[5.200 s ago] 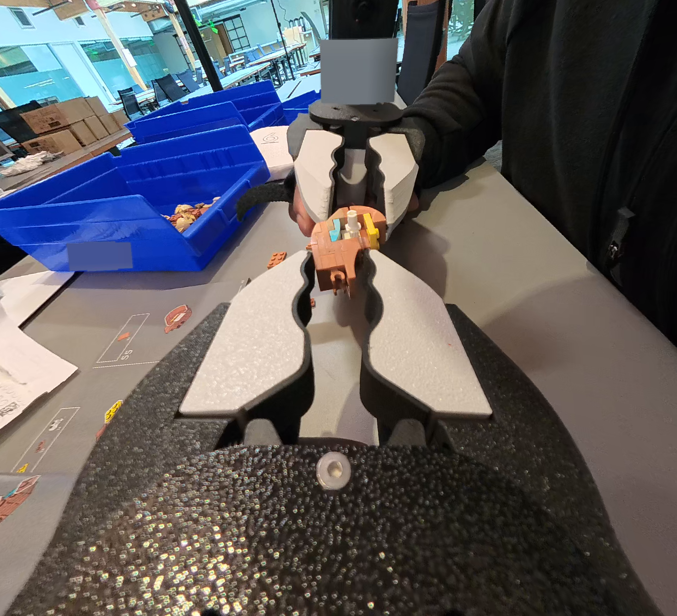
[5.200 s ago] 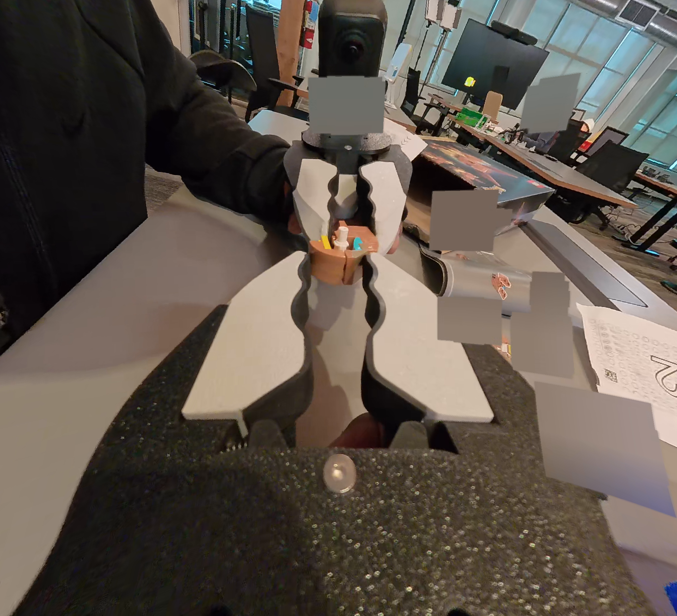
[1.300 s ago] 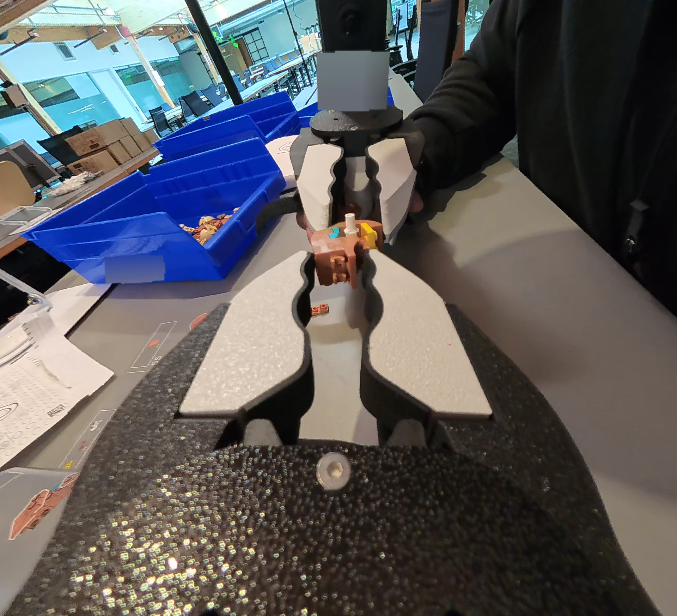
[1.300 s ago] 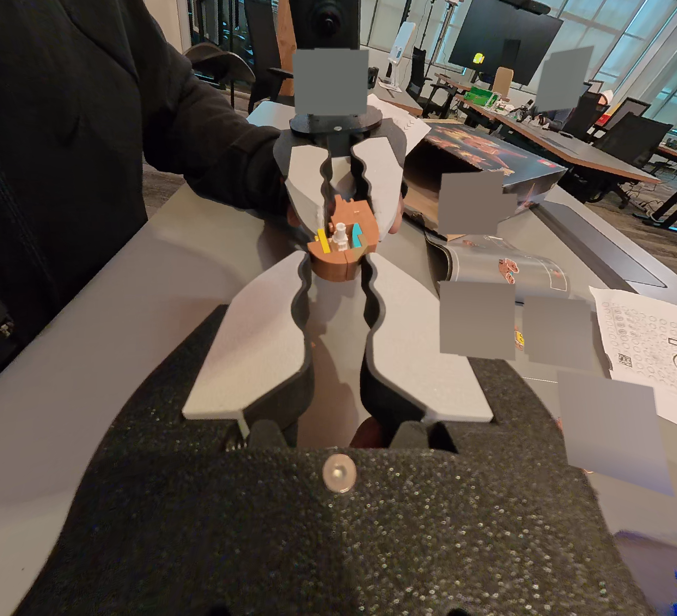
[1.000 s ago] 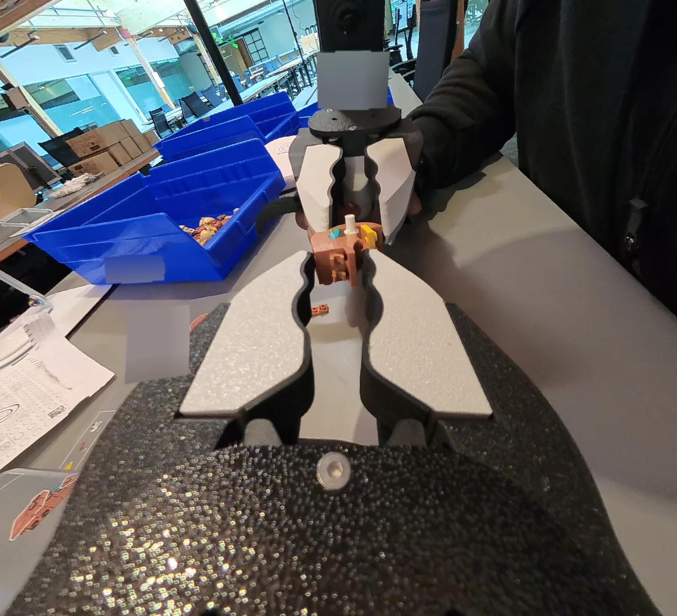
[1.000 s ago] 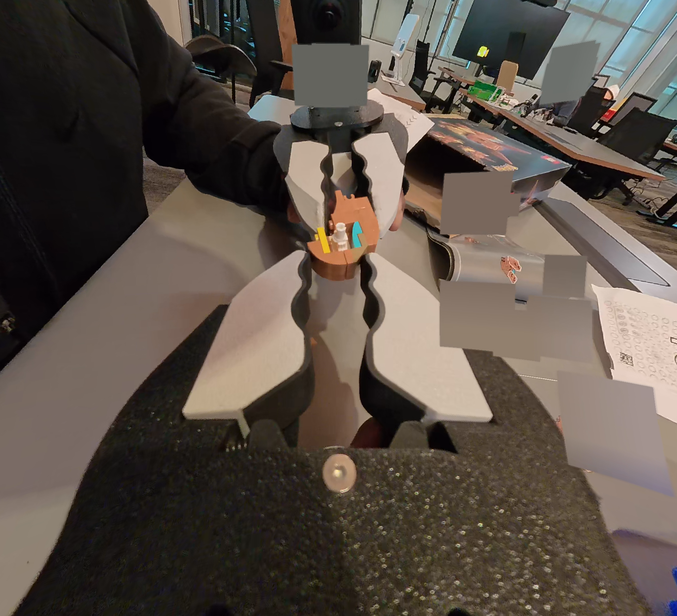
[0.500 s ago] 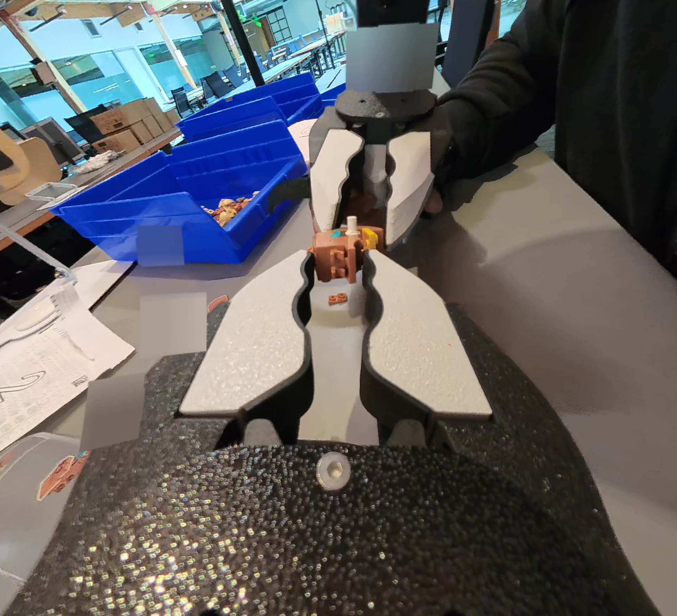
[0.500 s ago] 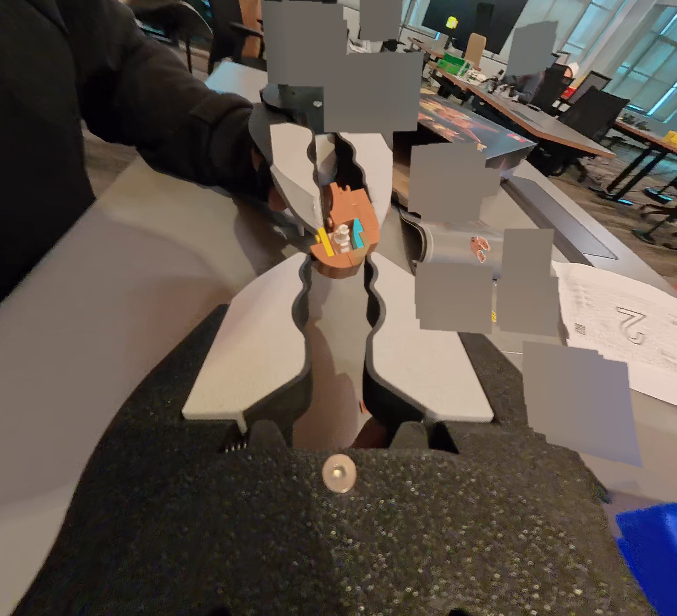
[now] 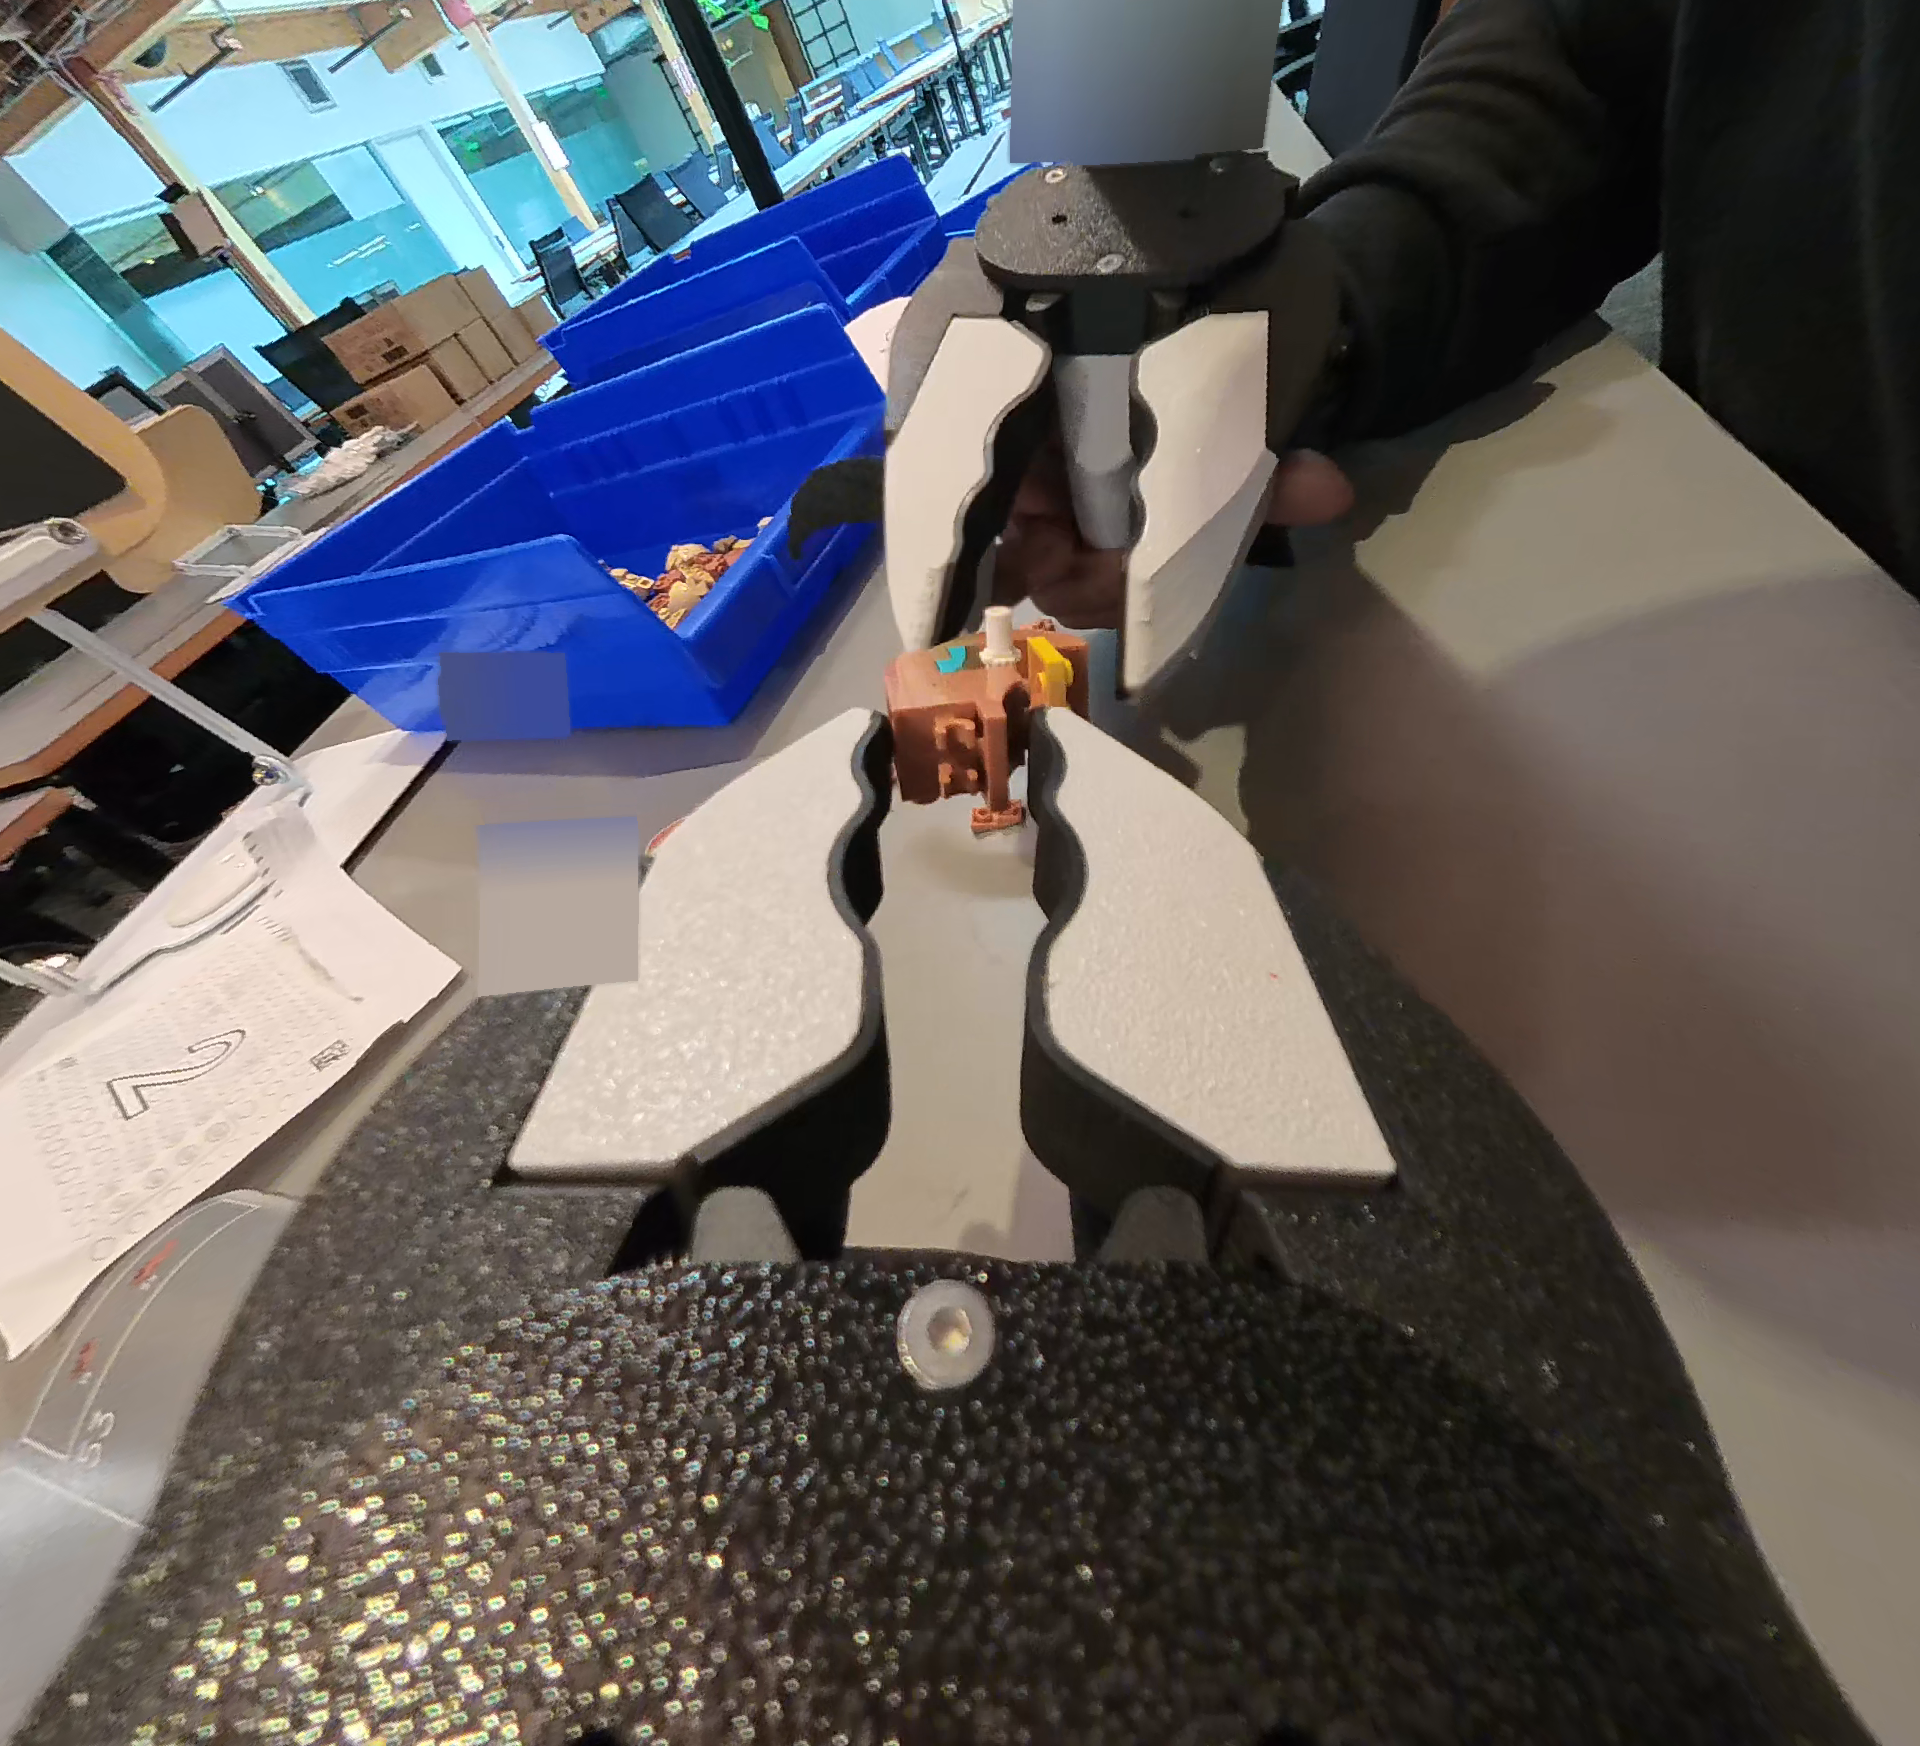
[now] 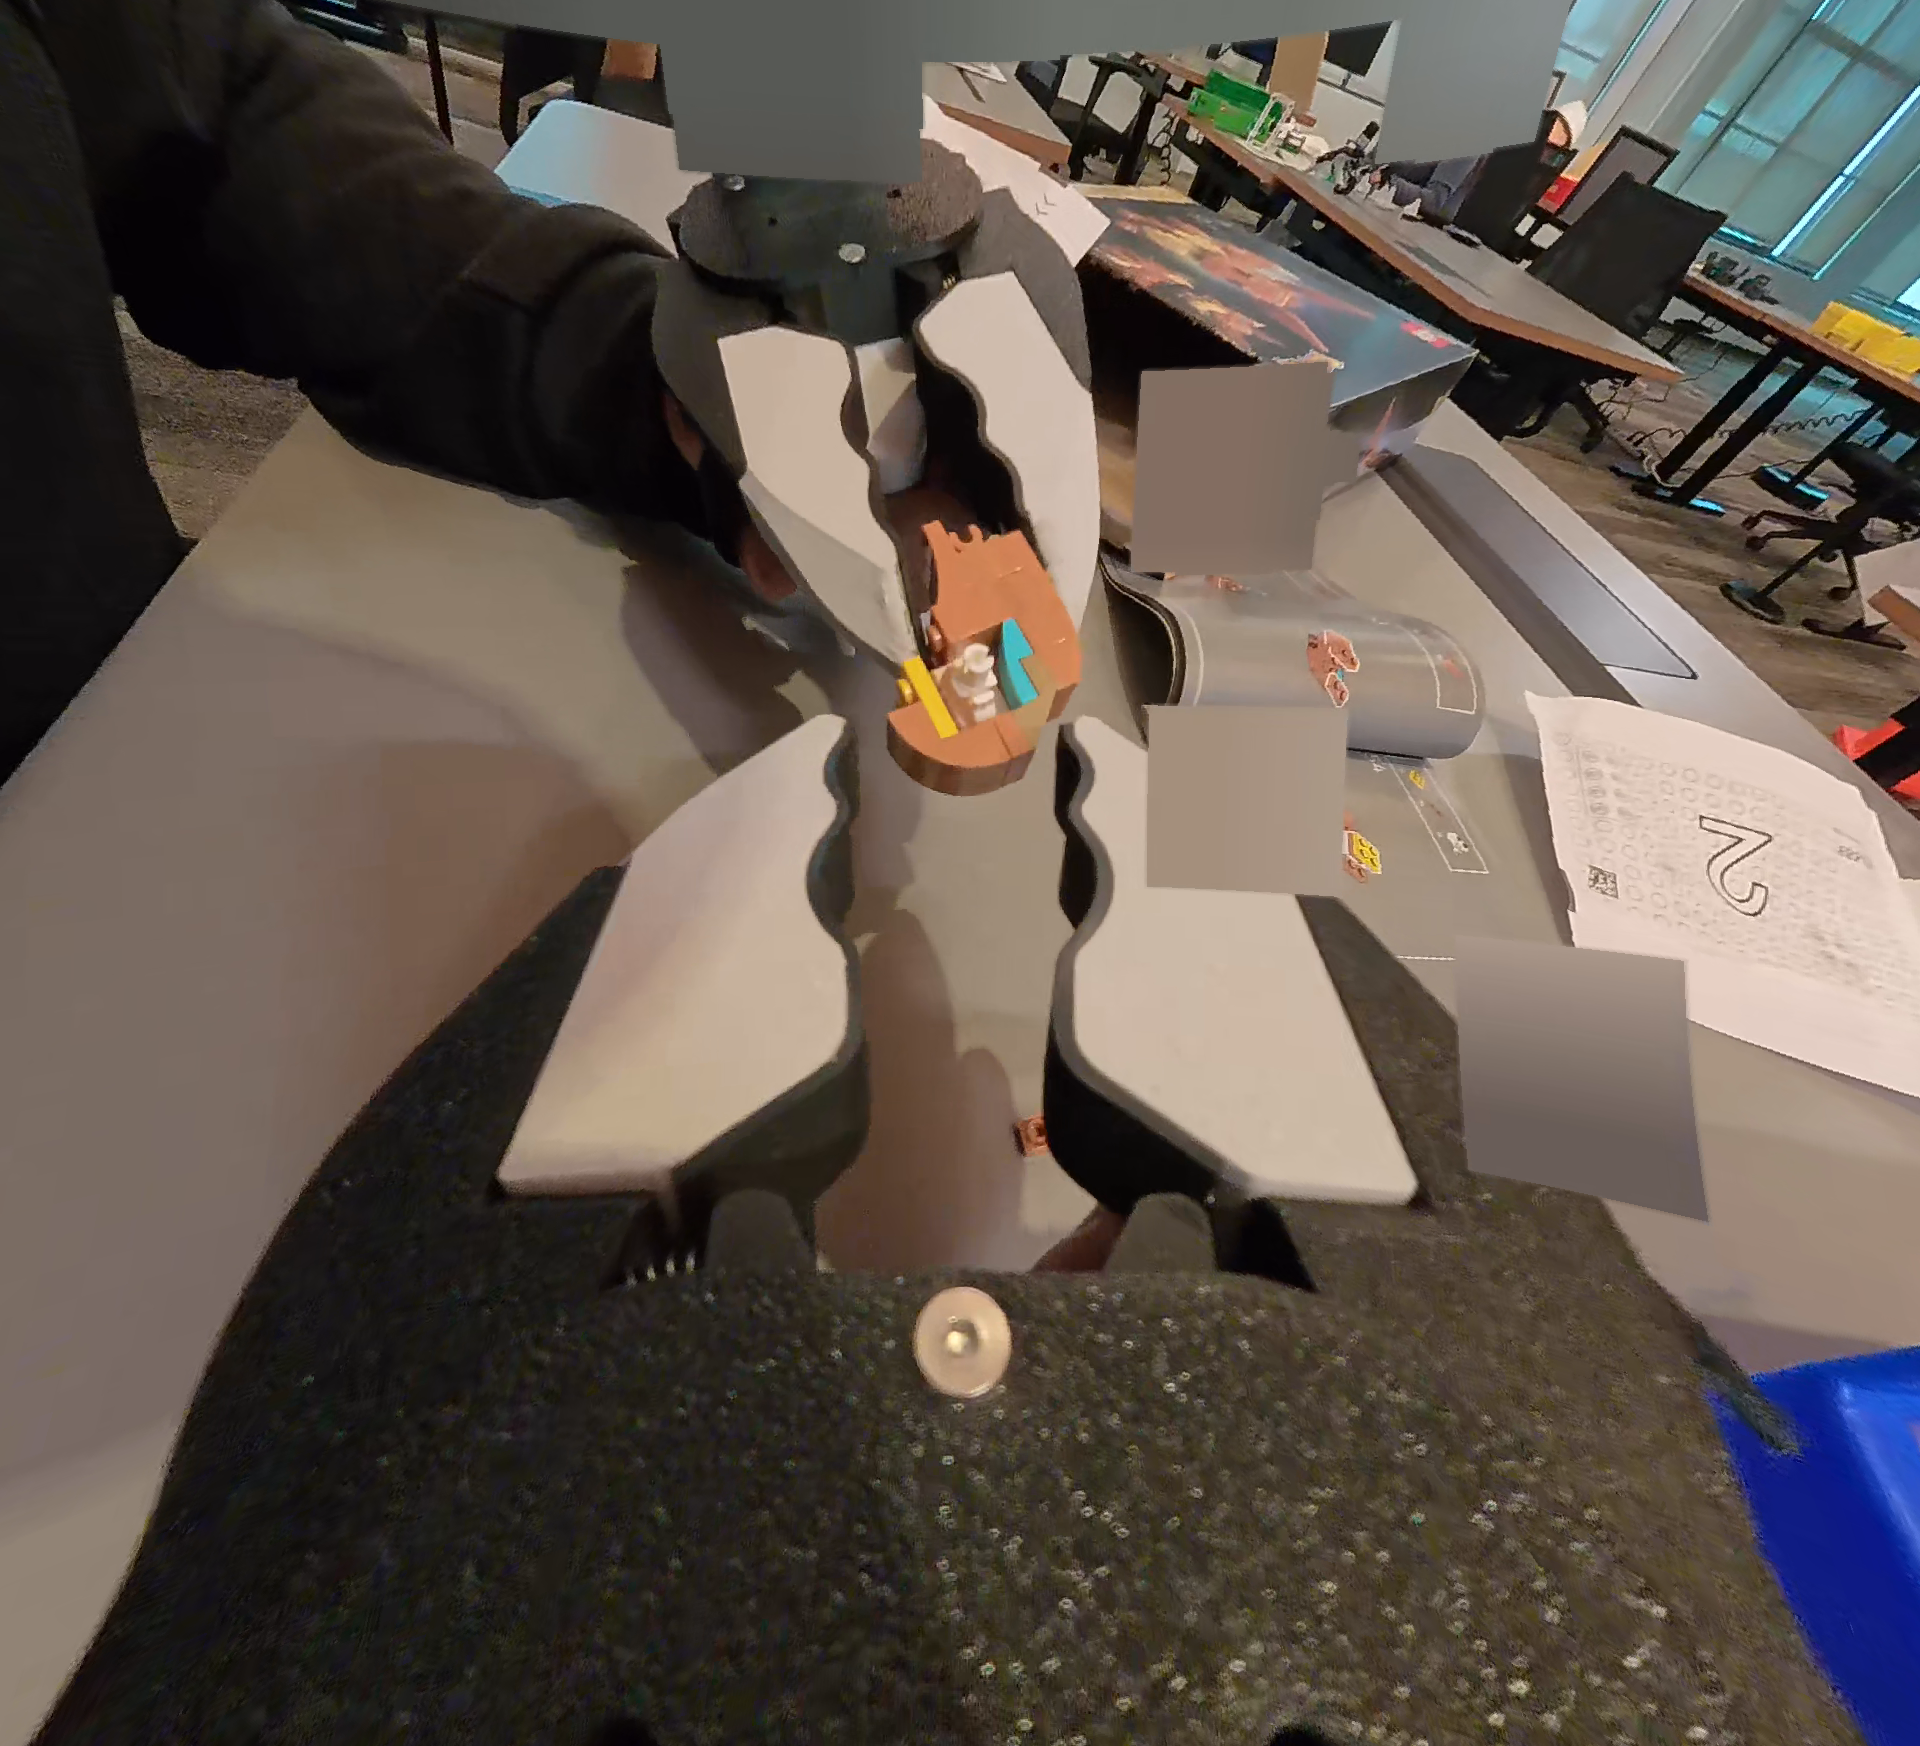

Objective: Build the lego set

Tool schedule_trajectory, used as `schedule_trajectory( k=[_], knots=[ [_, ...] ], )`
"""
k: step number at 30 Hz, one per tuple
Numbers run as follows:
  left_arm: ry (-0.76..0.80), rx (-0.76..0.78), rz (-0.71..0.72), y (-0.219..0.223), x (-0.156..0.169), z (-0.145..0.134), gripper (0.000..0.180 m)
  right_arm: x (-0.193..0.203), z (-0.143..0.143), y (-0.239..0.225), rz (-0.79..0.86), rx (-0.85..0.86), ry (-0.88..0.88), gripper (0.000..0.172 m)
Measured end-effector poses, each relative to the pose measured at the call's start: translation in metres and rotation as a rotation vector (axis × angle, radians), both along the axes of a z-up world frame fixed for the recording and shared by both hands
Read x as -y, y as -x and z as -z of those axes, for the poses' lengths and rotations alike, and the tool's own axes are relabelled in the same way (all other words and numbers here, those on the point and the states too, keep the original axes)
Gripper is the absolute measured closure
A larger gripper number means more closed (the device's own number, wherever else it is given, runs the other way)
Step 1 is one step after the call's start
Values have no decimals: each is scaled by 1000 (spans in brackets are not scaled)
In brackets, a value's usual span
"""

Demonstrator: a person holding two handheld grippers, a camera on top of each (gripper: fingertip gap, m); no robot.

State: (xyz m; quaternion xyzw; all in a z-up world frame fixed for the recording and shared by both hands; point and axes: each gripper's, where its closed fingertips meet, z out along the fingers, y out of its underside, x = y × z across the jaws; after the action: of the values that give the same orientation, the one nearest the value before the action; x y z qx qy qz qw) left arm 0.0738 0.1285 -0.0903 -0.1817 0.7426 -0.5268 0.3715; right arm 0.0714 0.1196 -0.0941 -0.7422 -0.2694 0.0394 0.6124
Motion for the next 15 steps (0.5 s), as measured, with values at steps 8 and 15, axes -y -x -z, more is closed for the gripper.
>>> schedule_trajectory(
  k=[8, 15],
  knots=[
    [-21, -1, 12, 1, 2, 3, 156, 1, 3, 0, 2, 54, 4, 144],
    [6, -26, 37, 3, 4, 5, 156, 2, 6, 2, -19, 94, 0, 145]
  ],
)
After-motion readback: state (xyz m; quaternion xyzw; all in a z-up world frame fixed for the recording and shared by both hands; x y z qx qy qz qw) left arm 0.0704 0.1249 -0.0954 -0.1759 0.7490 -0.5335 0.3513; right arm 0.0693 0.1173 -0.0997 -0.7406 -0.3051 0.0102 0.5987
